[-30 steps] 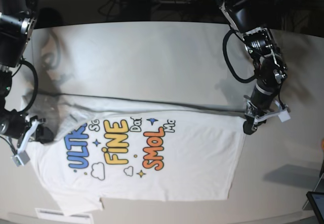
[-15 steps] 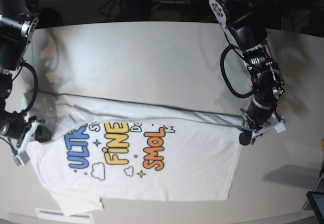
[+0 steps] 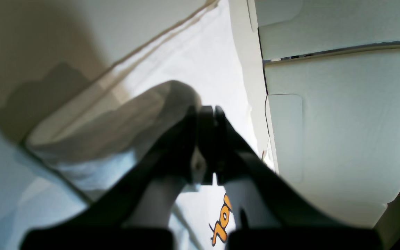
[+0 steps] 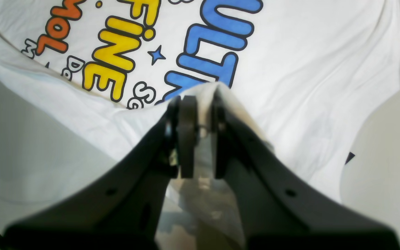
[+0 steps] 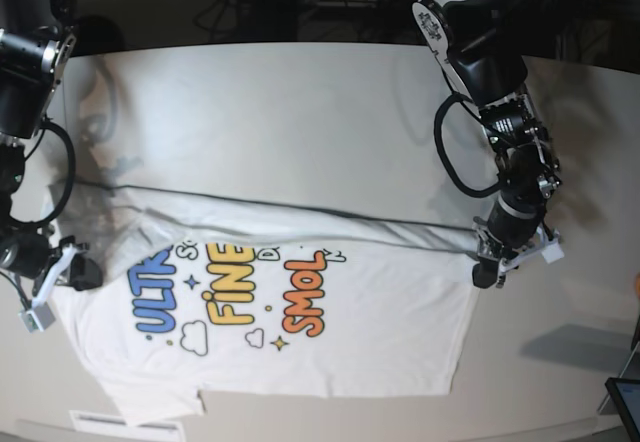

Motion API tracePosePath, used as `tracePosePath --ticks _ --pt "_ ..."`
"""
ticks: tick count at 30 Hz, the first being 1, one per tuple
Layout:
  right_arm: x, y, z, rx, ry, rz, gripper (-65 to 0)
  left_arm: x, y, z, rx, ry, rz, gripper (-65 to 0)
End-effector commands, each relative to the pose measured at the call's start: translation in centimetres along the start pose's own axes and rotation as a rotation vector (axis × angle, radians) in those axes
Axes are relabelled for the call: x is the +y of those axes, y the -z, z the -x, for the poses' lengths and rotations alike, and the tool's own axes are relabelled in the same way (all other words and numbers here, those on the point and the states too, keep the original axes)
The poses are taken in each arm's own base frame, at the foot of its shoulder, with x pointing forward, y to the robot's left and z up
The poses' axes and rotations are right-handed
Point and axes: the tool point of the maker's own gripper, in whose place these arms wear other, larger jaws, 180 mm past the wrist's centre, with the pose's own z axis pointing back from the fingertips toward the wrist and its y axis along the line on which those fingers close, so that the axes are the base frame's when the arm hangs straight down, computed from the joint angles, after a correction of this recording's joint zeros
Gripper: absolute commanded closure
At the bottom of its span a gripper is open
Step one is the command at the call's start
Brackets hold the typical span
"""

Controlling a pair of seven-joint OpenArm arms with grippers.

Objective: Fold the T-shirt properly
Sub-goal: 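Release the shoulder with the right gripper and lift it away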

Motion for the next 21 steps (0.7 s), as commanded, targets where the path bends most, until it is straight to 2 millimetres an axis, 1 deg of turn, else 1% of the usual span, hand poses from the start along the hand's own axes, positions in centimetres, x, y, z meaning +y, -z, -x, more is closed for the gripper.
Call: tracePosePath --ticks 1,2,3,4,5,6,7,8,9,12,13,14,16,17,19,20,21 --pt "-0.4 -1.0 -2.6 -0.071 -0.026 0.011 -8.1 -2.0 0.1 -2.1 -0.053 0.002 0.052 0.0" --pt "-0.4 -1.0 -2.6 -0.071 -0.026 0.011 -8.3 -2.0 0.1 -2.2 -0.057 -0.008 0.056 0.0" --pt "-0.4 -1.0 -2.7 -0.072 -0.027 0.012 -8.3 -1.9 0.0 -2.1 -0.059 -0.018 0.055 -1.7" --pt "-0.4 -1.0 -2.8 -0.077 -0.027 0.012 -8.4 -1.8 0.0 -2.3 -0.067 -0.029 0.055 -4.9" --pt "-0.4 -1.0 -2.8 -0.078 -0.027 0.012 -9.0 -1.7 -0.2 -2.6 -0.076 -0.037 0.054 -9.7" --pt "-0.4 -1.0 -2.9 -0.08 -0.027 0.012 -11.3 -1.7 -0.2 -2.7 -0.083 -0.041 0.056 -16.1" --pt "-0.4 -1.1 -3.1 -0.084 -0.029 0.012 -14.8 -1.9 -0.2 -3.0 -0.088 -0.044 0.061 -22.7" --pt "-0.4 -1.1 -3.1 -0.084 -0.029 0.012 -19.2 -2.1 -0.2 -3.0 -0.089 -0.044 0.064 -30.6" --pt "-0.4 -1.1 -3.1 -0.084 -0.029 0.012 -24.1 -2.1 -0.1 -3.1 -0.09 -0.044 0.065 -37.1" --pt "-0.5 -1.1 -3.1 -0.083 -0.03 0.013 -37.4 -2.4 0.0 -3.2 -0.094 -0.043 0.072 -50.9" --pt "-0.5 -1.1 -3.1 -0.084 -0.029 0.014 -38.7 -2.4 0.0 -3.2 -0.094 -0.042 0.073 -54.4" --pt "-0.5 -1.2 -3.2 -0.086 -0.029 0.015 -38.0 -2.5 -0.1 -3.3 -0.097 -0.042 0.074 -57.9" --pt "-0.5 -1.3 -3.3 -0.091 -0.031 0.017 -37.3 -2.6 -0.1 -3.4 -0.1 -0.04 0.076 -62.5" --pt "-0.5 -1.4 -3.4 -0.096 -0.03 0.015 -37.3 -2.6 -0.1 -3.6 -0.103 -0.037 0.077 -63.7" --pt "-0.5 -1.4 -3.5 -0.11 -0.034 0.017 -37.3 -2.7 -0.2 -3.9 -0.108 -0.032 0.079 -64.2" --pt "-0.6 -1.5 -3.6 -0.122 -0.033 0.017 -37.3 -2.9 -0.4 -4.4 -0.117 -0.021 0.081 -64.2" --pt "-0.6 -1.4 -3.1 -0.12 -0.03 0.019 -37.3 -3.4 -0.7 -5.1 -0.126 0.002 0.091 -64.2"
